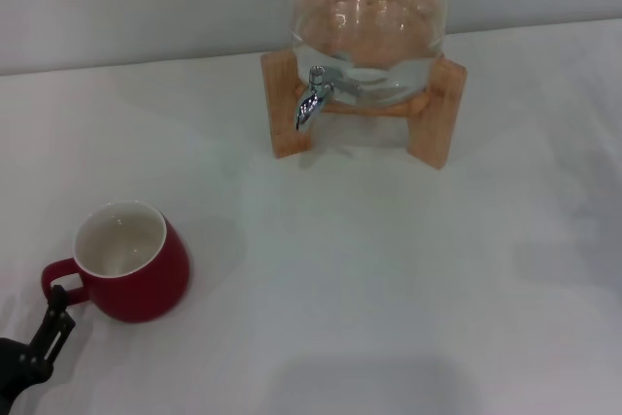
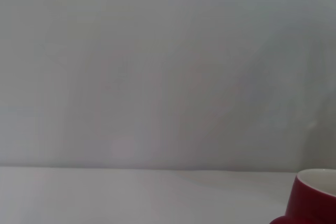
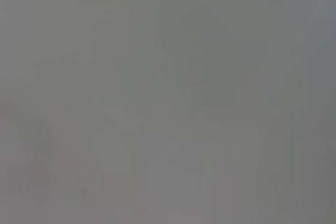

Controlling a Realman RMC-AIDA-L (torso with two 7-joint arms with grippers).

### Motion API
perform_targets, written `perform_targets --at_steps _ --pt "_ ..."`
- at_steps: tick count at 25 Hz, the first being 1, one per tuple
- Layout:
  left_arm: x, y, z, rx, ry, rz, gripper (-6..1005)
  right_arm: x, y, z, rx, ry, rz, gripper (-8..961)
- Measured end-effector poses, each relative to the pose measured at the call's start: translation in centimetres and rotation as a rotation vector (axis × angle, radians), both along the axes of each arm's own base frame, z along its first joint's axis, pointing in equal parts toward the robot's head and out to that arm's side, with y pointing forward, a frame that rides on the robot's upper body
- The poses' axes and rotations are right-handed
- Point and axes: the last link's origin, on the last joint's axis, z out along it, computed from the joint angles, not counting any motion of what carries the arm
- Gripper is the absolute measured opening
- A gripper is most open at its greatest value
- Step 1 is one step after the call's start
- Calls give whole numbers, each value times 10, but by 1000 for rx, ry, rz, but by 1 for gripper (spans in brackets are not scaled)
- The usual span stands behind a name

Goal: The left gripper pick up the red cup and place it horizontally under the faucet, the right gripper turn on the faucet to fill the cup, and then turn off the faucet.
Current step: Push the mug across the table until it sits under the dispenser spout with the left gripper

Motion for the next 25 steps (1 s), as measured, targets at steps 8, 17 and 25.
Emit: perform_targets --at_steps 8,17,25 --pt "-1 0 0 1 -1 4 871 0 0 0 0 0 0 659" --pt "-2 2 3 1 3 3 871 0 -1 0 1 0 0 659" --pt "-2 4 3 -1 7 -1 871 0 -1 0 1 0 0 659"
